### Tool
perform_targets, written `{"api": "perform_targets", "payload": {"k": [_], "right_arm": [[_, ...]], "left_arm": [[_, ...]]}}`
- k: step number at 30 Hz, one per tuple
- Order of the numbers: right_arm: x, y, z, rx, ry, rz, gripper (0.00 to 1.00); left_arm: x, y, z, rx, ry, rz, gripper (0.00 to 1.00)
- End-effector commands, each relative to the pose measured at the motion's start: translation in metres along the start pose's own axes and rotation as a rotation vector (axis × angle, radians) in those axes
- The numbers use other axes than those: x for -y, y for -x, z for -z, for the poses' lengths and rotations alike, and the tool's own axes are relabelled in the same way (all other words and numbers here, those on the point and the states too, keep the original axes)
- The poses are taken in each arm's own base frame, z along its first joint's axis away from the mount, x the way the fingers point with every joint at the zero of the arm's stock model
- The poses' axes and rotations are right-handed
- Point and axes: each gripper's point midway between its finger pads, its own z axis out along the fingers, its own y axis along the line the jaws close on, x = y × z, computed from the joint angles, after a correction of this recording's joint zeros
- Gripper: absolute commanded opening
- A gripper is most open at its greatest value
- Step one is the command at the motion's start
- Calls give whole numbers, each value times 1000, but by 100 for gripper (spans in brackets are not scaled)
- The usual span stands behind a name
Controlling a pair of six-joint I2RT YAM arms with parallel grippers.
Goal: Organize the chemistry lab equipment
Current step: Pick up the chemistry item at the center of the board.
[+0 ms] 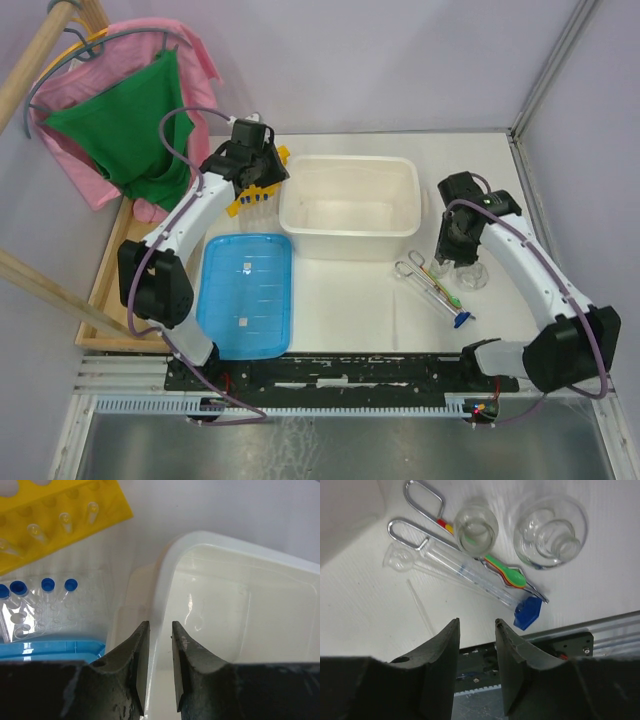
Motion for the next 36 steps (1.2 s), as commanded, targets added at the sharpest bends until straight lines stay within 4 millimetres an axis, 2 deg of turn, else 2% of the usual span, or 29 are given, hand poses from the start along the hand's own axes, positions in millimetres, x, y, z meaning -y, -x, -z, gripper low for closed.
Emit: {"api": "perform_targets", "payload": {"k": [1,7,10,14,22,28,36], "right_arm": [[-17,44,-13,87,-15,-19,41],[-14,52,-39,87,-67,-15,40],[-11,54,-42,92,-71,-18,40],[4,58,-45,94,-104,-38,40],[22,55,-61,58,-97,-70,39],[19,49,-66,46,-61,-74,39],[18,53,-54,72,-33,-62,39]], "left_arm": [[0,10,19,62,-20,-79,31],[3,11,23,69,-40,-64,31],[7,12,25,70,-60,-46,31],[8,15,28,80,-62,-38,31],[15,31,42,128,-67,-25,32],[16,35,50,146,-70,-8,32],[14,34,53,145,-64,5,32]]}}
